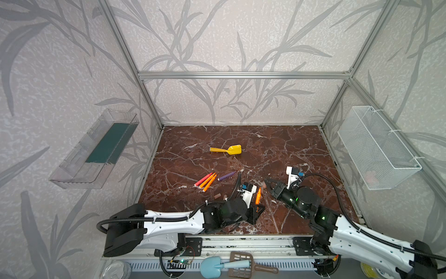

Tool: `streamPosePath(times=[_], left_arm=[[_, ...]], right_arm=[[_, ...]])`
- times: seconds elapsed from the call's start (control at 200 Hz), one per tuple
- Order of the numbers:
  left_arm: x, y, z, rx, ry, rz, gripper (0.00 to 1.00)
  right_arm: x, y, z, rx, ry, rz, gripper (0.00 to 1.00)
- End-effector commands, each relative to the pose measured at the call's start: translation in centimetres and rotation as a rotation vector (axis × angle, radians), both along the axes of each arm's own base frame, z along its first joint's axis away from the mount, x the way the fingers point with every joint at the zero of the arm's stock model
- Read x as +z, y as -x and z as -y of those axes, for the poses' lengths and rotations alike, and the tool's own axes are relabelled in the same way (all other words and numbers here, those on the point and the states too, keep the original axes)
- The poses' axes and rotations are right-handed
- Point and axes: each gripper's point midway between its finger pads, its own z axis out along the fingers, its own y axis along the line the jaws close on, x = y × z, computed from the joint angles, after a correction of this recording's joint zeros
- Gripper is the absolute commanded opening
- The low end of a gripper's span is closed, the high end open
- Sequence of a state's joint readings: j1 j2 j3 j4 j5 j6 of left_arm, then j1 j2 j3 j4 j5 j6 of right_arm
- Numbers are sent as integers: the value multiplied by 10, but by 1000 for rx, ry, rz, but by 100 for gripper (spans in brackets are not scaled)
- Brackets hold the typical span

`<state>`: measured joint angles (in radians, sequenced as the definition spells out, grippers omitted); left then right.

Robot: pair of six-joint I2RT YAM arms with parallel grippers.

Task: Insert the pens into the pen caps
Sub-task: 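Lower the pink cap onto the orange highlighter tip with the right gripper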

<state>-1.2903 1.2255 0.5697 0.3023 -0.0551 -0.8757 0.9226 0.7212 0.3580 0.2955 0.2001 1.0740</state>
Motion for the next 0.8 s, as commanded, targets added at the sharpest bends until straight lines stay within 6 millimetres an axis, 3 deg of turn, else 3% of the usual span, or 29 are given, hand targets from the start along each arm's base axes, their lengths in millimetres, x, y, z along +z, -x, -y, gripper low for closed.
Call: streamPosePath(times=[0.0, 0.795], left_arm=[[18, -4, 7, 21, 49, 19, 0], [18, -5, 12, 12, 48, 26, 0]], right_arm=[[27, -1, -7, 19, -75, 39, 9], [35, -2, -11, 34, -80, 54, 8]])
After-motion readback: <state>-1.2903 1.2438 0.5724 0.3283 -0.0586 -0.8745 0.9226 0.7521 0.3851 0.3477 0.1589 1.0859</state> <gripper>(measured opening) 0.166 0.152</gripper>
